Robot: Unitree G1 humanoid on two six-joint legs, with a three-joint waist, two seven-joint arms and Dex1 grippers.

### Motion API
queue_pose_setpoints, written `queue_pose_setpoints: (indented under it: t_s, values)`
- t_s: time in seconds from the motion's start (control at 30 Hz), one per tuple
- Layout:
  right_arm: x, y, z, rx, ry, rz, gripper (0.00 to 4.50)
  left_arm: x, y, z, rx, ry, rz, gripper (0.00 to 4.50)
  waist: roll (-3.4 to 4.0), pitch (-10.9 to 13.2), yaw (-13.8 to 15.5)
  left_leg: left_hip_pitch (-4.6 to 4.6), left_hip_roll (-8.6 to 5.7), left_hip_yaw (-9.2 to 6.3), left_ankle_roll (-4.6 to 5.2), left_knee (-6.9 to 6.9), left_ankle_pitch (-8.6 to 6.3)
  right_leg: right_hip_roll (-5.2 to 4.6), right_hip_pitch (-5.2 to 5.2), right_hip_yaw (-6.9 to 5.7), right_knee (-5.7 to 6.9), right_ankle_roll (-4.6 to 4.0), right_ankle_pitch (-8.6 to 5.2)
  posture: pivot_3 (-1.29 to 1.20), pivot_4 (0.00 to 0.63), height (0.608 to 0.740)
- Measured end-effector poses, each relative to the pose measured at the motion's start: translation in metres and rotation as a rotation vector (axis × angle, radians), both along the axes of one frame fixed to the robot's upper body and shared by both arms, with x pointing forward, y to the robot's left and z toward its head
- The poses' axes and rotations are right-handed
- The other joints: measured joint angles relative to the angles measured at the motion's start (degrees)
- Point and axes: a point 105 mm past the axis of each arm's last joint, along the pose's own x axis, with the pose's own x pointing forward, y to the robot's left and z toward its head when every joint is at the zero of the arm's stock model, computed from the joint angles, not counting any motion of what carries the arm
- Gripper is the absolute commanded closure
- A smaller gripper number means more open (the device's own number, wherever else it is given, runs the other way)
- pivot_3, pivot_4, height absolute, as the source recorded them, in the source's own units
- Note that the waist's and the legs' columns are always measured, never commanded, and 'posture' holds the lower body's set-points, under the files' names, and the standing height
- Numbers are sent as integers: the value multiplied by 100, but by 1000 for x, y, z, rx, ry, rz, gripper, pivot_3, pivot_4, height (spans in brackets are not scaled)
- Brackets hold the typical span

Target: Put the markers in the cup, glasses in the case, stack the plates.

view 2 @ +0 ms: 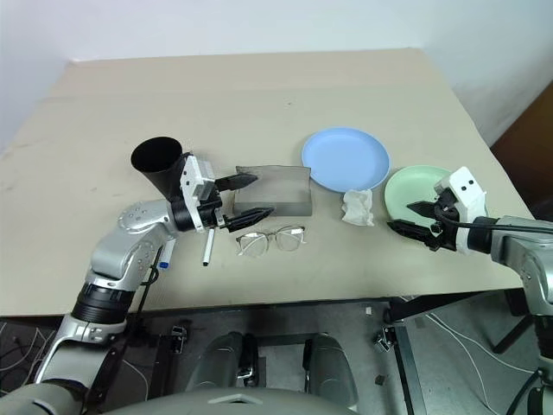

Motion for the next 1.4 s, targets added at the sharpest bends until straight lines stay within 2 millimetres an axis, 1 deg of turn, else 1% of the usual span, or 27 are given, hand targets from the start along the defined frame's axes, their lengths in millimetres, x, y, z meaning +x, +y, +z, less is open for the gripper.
queue_pose_setpoints:
  t_s: [0.07, 0.17, 0.23, 0.37, 0.5, 0.7, 0.73, 0.77, 0.8, 1.03, 1.07, 1.13, 1.3, 1.4]
  values:
    - [-1, 1, -2, 0, 6, 4, 962, -6, -1, 1, -4, -1, -4, 51, 0, 0, 4, 0, 0, 0, -3, 0, 2, -1, 1, 0, 0, 0, 0, 0, 150, 701]
    - [-1, 0, -3, -15, 14, 5, 962, -11, 7, 0, 29, -15, 18, 51, 0, 0, 6, 2, 0, -1, 1, 0, 0, -1, 2, 0, 1, 0, 0, 0, 150, 701]
    - [-1, -1, -4, -23, 20, 2, 962, -12, 13, -5, 44, -3, 35, 51, 0, 0, 7, 2, 0, -2, 10, 0, -5, -1, 2, 0, 0, 1, 1, 0, 150, 701]
    - [-2, -3, -8, -51, 41, 4, 962, -10, 15, -11, 67, -17, 51, 51, 0, 0, 26, 1, -2, -1, 14, 1, -4, -3, 1, 0, 0, 3, 2, 0, 150, 701]
    - [-5, -8, -11, -91, 62, 0, 962, -6, 14, -20, 82, -19, 67, 51, -1, 0, 36, -1, -1, -1, 14, 0, -4, -2, 0, 0, 0, 3, 2, 0, 150, 701]
    - [-9, -13, -21, -130, 96, -15, 962, -9, 6, -24, 97, -31, 24, 51, -1, 0, 92, -1, 0, 0, 14, 0, -3, -1, -2, 0, 0, 3, 2, 0, 150, 701]
    - [-9, -13, -21, -133, 98, -16, 1346, -9, 4, -24, 107, -36, 14, 0, -1, 0, 105, -1, 0, -1, 13, 1, -3, -1, -2, -1, 1, 3, 3, 0, 150, 701]
    - [-9, -14, -21, -136, 98, -16, 1571, -9, 4, -23, 117, -42, 9, 0, -1, 0, 115, -1, 0, -1, 14, 1, -2, -1, -2, 0, 0, 3, 3, 0, 150, 701]
    - [-9, -14, -21, -138, 98, -17, 1891, -8, 4, -22, 124, -49, 6, 0, 0, 0, 120, -1, 0, -1, 14, 1, -2, -1, -2, -1, 0, 3, 3, 0, 150, 701]
    - [-8, -15, -23, -175, 97, -19, 4361, -6, 0, -16, 118, -68, 6, 0, -1, 0, 124, -2, -1, -1, 14, 1, -2, -1, -2, 0, 0, 4, 3, 0, 150, 701]
    - [-7, -16, -21, -185, 87, -22, 4472, -6, 1, -16, 119, -68, 7, 0, -1, 0, 123, 0, 0, -1, 14, 1, -2, -1, 1, -1, 0, 4, 3, 0, 150, 701]
    - [-5, -17, -16, -201, 70, -20, 4472, -5, -1, -15, 125, -73, 5, 0, -8, 1, 102, 5, 2, 0, 14, 2, -2, 1, 4, -1, 0, 6, 6, 0, 150, 701]
    - [-5, -18, -15, -202, 69, -23, 4472, -5, -6, -11, 117, -86, -7, 0, -7, 1, 115, 4, 1, 0, 19, 2, 6, -1, 4, 1, 0, 6, 11, 0, 150, 701]
    - [-4, -20, -7, -205, 47, -29, 4472, -5, -6, -9, 116, -87, -6, 0, -7, 1, 118, 3, 1, 0, 21, 2, 7, -2, 3, 1, 0, 7, 11, 0, 150, 701]
